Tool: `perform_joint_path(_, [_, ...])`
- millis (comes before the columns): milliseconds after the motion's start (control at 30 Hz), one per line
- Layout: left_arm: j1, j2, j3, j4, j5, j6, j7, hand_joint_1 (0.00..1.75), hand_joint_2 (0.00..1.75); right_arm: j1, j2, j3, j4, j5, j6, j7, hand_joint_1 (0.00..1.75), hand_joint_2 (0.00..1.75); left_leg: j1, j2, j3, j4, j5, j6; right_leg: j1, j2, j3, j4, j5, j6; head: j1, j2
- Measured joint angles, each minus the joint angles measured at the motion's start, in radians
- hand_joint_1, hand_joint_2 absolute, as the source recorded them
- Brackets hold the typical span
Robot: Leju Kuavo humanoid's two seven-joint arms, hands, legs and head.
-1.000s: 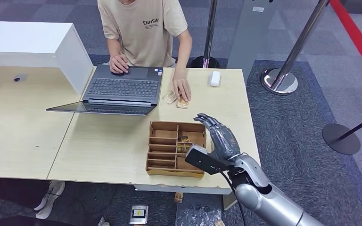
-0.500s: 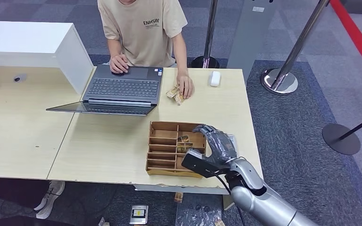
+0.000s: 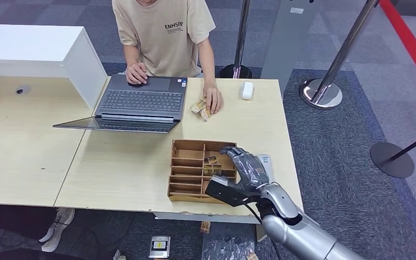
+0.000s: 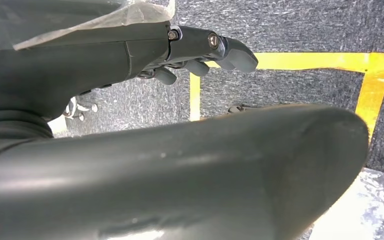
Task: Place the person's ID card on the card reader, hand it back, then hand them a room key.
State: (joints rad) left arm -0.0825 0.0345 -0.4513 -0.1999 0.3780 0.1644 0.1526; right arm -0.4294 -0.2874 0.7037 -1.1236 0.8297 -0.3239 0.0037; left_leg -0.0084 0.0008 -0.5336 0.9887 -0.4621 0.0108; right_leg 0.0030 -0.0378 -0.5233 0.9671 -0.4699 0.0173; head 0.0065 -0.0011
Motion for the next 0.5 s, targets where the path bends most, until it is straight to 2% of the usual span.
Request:
perform_joint_path(267, [-0.001, -0.003, 0.000, 0.000, 0.007, 0.003, -0.002, 0.00, 0.00, -0.019, 0.011, 0.015, 0.022, 0.023, 0.003, 0.012, 0.63, 1.75, 0.000, 0.000, 0.000, 0.000, 0.000, 0.000, 0.000, 0.000, 0.000, 0.000, 0.000, 0.000, 0.000, 0.000])
perform_joint_path(367, [-0.001, -0.006, -0.001, 0.000, 0.009, 0.008, -0.003, 0.00, 0.00, -0.026, 0.012, 0.020, 0.026, 0.028, 0.006, 0.015, 1.25, 1.75, 0.000, 0.000, 0.000, 0.000, 0.000, 0.000, 0.000, 0.000, 0.000, 0.000, 0.000, 0.000, 0.000, 0.000])
perform_joint_path(400, [-0.001, -0.006, -0.001, 0.000, 0.009, 0.010, -0.003, 0.00, 0.00, -0.028, 0.013, 0.021, 0.027, 0.029, 0.008, 0.016, 1.52, 1.75, 0.000, 0.000, 0.000, 0.000, 0.000, 0.000, 0.000, 0.000, 0.000, 0.000, 0.000, 0.000, 0.000, 0.000])
perform_joint_path(500, [-0.001, -0.009, -0.001, 0.000, 0.010, 0.011, -0.003, 0.00, 0.00, -0.031, 0.016, 0.024, 0.028, 0.029, 0.011, 0.019, 1.75, 1.75, 0.000, 0.000, 0.000, 0.000, 0.000, 0.000, 0.000, 0.000, 0.000, 0.000, 0.000, 0.000, 0.000, 0.000])
